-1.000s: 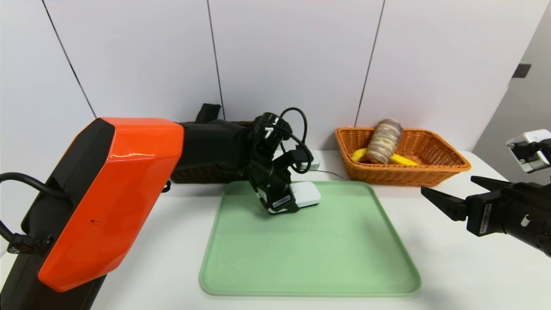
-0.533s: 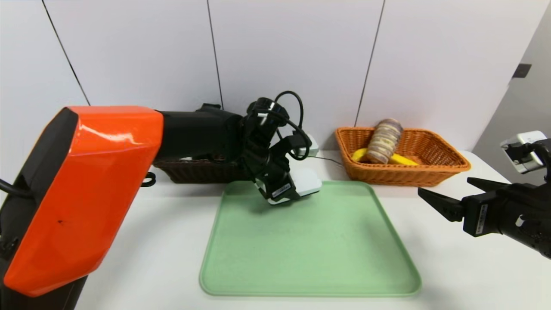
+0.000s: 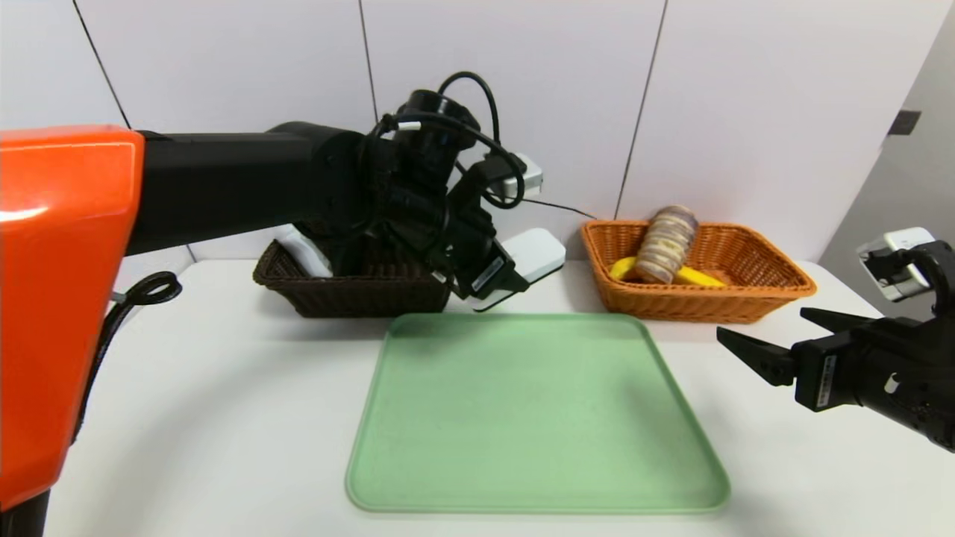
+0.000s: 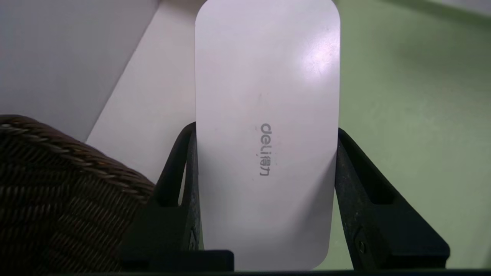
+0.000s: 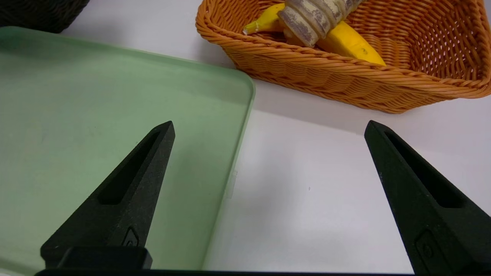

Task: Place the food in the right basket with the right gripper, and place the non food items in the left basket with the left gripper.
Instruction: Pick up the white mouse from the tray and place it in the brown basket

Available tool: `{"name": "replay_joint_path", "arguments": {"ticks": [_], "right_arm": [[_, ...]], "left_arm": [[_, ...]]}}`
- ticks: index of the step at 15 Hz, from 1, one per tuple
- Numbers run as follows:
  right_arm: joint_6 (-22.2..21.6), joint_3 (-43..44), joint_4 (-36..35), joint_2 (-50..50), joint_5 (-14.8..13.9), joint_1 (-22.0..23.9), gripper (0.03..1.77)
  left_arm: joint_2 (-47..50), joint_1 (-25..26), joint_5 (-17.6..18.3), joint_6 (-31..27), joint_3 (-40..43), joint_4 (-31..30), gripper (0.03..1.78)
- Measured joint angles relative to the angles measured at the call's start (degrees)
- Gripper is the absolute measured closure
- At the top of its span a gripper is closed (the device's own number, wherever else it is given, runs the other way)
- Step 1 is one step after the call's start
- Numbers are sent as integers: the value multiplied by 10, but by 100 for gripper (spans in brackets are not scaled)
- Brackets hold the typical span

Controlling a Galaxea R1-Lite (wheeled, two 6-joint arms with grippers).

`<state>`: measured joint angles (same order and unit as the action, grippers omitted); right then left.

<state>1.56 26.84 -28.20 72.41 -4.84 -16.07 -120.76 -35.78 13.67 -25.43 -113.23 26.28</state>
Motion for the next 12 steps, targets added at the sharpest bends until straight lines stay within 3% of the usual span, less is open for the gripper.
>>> {"name": "replay_joint_path", "arguments": {"ticks": [2, 5, 7, 10, 12], "right_arm": [[3, 0, 0, 0, 0, 0, 9], [5, 4, 0, 0, 0, 0, 9], [11, 4, 0, 0, -1, 0, 9], [20, 5, 1, -1, -1, 0, 9], [36, 4, 1, -1, -2, 0, 9]], "left_arm": [[11, 0, -53, 45, 0, -46, 83], [12, 5, -192, 126, 0, -155, 83], [11, 30, -272, 140, 0, -192, 83], [10, 67, -328, 152, 1, -210, 83], [10, 89, -331, 177, 10, -211, 83]]}}
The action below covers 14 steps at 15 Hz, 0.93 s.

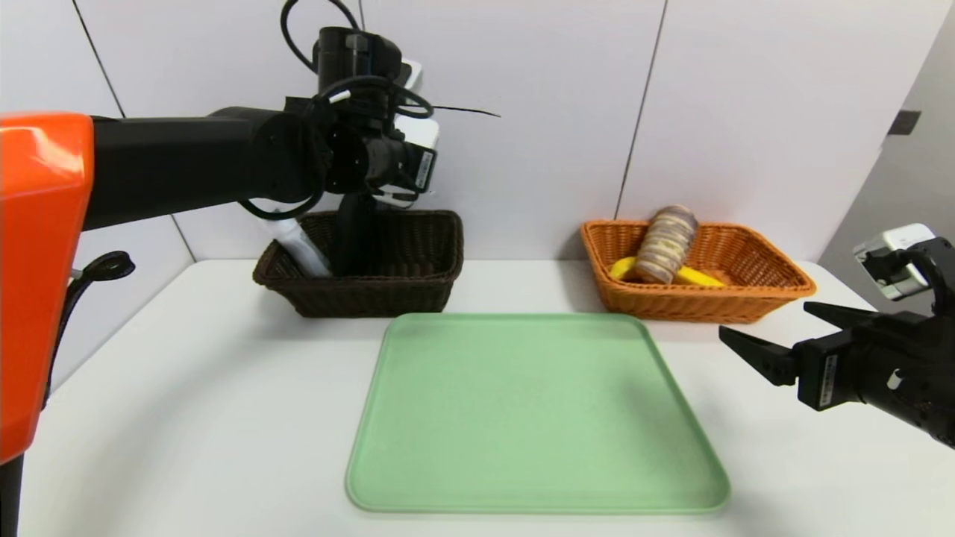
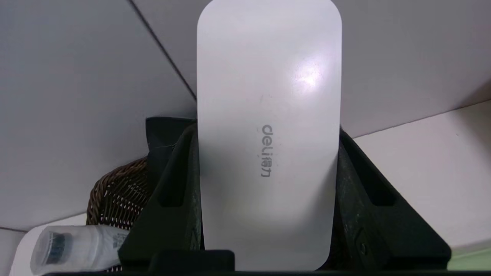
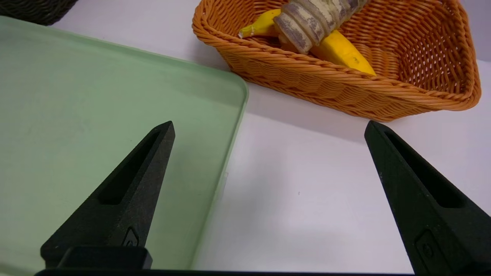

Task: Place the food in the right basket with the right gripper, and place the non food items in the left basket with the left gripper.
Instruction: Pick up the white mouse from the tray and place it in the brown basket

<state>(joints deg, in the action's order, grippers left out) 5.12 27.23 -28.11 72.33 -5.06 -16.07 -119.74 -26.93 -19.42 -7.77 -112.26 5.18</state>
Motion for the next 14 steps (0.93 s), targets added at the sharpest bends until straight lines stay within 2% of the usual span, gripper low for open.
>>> {"name": "replay_joint_path", "arguments": {"ticks": [2, 5, 8, 14], "right_arm": [[5, 0, 0, 2, 0, 0, 9], [12, 3, 0, 8, -1, 0, 9], [13, 4, 0, 13, -1, -1, 9], [13, 10, 0, 20, -2, 0, 9]], "left_arm": [[1, 10, 4, 11, 20, 0, 83], [0, 27, 36, 19, 58, -2, 83], [-13, 31, 49, 51, 66, -12, 83], [-45, 32, 53, 52, 67, -44, 83]]}}
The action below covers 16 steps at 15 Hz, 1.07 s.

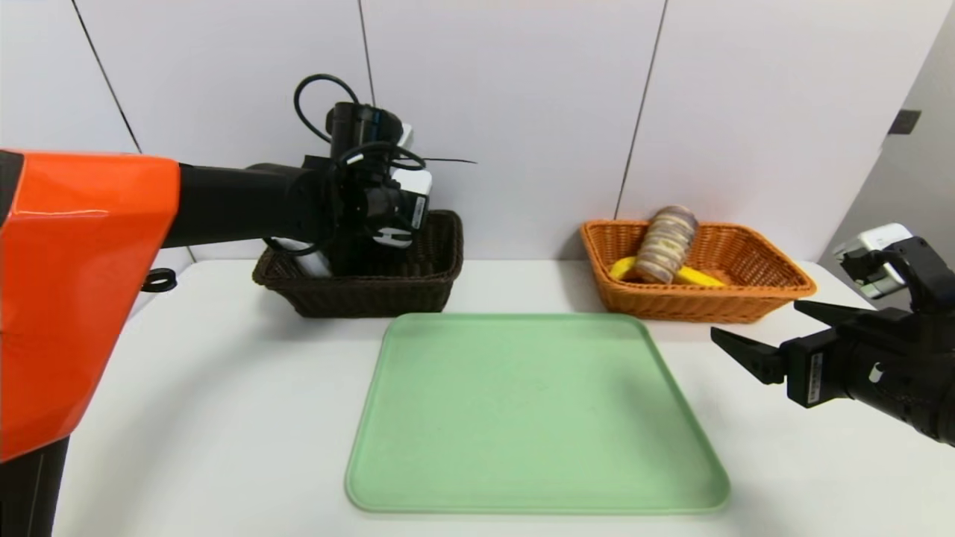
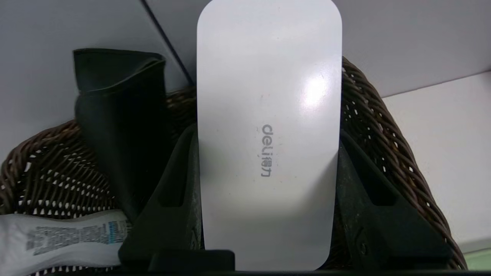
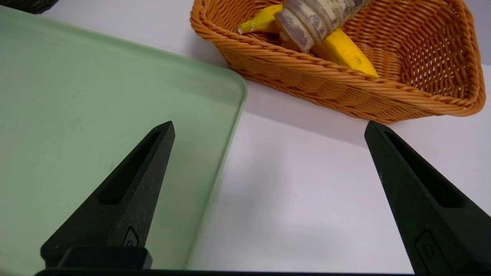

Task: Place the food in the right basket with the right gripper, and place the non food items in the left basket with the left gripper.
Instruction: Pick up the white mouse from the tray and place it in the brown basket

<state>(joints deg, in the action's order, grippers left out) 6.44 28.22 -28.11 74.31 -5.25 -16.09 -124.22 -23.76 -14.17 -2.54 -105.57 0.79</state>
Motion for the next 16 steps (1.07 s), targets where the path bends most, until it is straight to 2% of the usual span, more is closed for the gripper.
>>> {"name": "replay_joint_path", "arguments": {"ticks": [16], "right_arm": [[1, 11, 0, 9, -1, -1, 9]], "left_arm": [[-42, 7, -2, -1, 0, -9, 83]]}}
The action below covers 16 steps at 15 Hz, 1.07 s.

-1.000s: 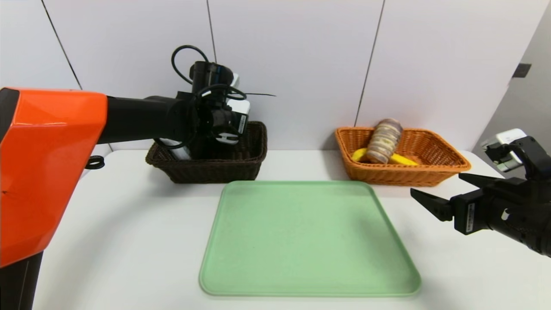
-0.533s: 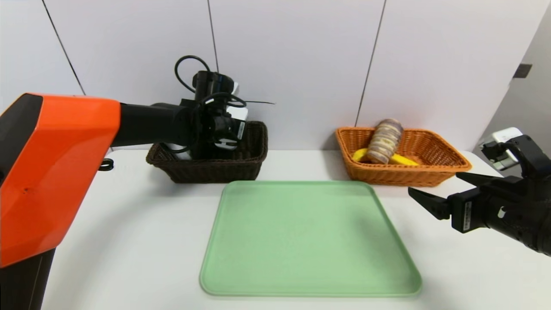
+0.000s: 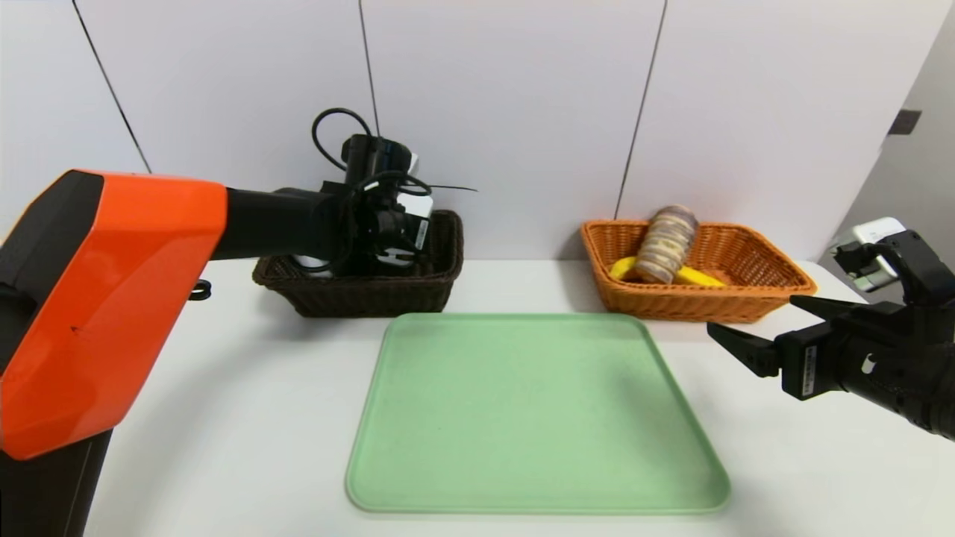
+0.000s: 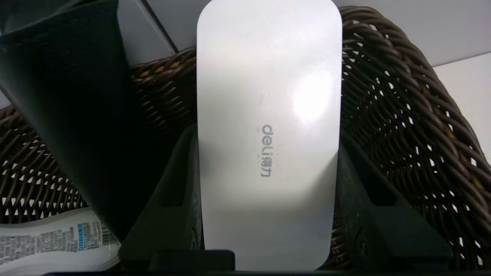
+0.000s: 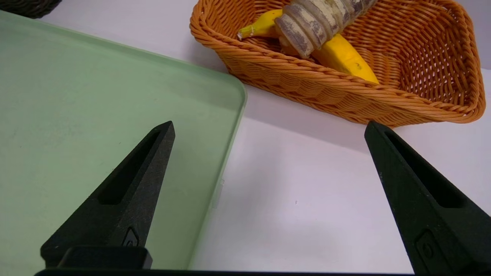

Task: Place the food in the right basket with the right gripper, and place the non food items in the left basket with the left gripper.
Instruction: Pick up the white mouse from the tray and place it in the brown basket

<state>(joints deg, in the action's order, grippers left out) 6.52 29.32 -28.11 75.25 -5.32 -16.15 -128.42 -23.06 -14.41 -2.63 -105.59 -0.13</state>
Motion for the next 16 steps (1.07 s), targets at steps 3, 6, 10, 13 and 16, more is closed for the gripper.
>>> {"name": "replay_joint_path", "arguments": {"ticks": [3, 6, 10, 13, 16], "right_arm": [[0, 0, 0, 0, 0, 0, 9], [0, 0, 0, 0, 0, 0, 9], [0, 1, 0, 0, 0, 0, 9], [5, 3, 0, 0, 0, 0, 9], [6, 7, 0, 0, -1, 0, 9]], "left_arm": [[-3, 2, 0, -1, 1, -2, 84], [-4, 3, 0, -1, 2, -3, 76], [-4, 5, 0, 1, 2, -4, 49], [-4, 6, -1, 2, 2, -3, 37], [3, 6, -1, 10, 0, -29, 29]]}}
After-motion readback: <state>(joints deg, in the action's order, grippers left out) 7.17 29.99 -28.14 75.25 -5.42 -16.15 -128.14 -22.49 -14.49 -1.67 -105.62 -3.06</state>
